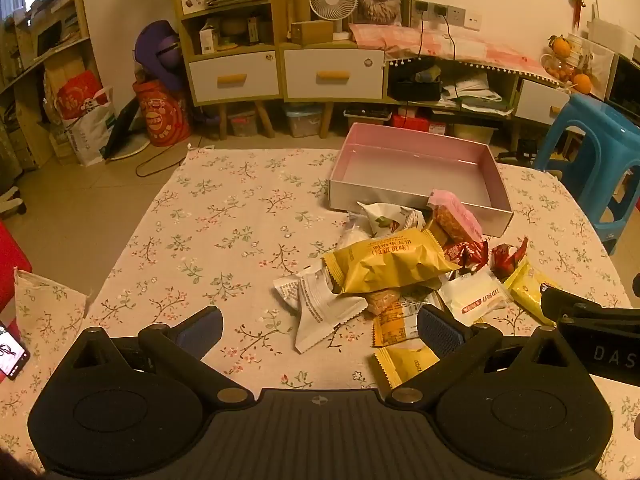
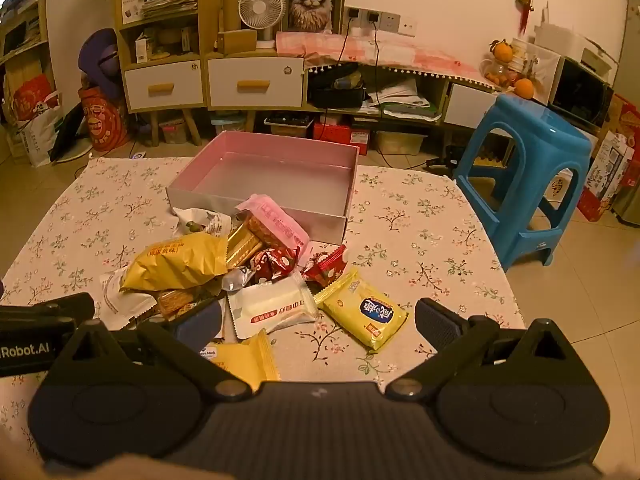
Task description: Organize snacks
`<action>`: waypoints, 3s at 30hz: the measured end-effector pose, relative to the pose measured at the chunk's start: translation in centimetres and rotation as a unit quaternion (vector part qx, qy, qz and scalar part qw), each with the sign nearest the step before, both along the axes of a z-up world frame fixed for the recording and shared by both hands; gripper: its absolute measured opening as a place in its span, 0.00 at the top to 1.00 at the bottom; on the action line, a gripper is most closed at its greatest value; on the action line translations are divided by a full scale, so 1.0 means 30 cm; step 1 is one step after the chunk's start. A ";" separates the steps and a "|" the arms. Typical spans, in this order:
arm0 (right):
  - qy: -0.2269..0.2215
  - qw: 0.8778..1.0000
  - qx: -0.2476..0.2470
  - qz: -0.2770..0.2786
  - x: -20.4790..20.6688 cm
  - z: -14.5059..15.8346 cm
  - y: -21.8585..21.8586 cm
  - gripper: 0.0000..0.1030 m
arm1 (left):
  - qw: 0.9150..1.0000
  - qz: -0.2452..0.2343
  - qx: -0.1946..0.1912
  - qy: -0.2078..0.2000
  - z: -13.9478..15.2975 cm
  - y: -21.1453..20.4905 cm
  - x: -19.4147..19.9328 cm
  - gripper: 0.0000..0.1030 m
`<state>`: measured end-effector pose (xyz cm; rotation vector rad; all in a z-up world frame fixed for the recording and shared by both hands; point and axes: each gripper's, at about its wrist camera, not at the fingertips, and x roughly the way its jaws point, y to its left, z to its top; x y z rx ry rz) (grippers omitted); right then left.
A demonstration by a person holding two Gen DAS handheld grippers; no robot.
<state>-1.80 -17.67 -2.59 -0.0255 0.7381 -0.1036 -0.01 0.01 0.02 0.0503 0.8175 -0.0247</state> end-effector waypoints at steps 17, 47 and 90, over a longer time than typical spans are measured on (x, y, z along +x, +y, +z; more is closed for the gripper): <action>0.001 1.000 0.000 0.000 0.001 -0.001 0.003 0.00 | 1.000 0.000 0.001 -0.001 0.000 0.000 0.000 0.00; 0.002 1.000 0.000 -0.002 0.003 -0.002 0.006 0.00 | 1.000 0.001 0.002 0.000 0.008 -0.007 0.001 0.00; 0.025 0.999 0.022 0.030 0.078 0.070 -0.068 0.00 | 0.999 -0.025 -0.038 -0.027 0.038 0.055 0.067 0.00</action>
